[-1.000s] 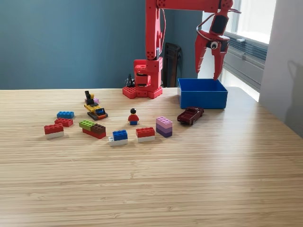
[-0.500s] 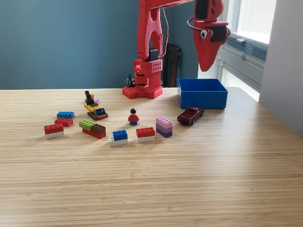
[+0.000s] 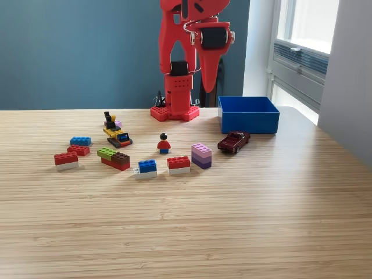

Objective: Grasp a lego block and put it in the bin.

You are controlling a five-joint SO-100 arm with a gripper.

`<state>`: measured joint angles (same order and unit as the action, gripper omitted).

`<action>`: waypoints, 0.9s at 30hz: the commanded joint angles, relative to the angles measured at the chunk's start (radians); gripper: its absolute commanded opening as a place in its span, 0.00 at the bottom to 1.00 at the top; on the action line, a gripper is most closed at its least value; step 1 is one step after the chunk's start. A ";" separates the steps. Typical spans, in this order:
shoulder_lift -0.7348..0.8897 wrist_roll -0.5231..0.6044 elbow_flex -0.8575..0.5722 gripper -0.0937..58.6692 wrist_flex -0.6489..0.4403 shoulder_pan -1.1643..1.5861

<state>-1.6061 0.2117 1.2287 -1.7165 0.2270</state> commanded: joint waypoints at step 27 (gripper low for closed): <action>-0.021 -0.049 0.014 0.00 0.015 -0.147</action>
<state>-1.6061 0.1902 1.2533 -1.7165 0.1350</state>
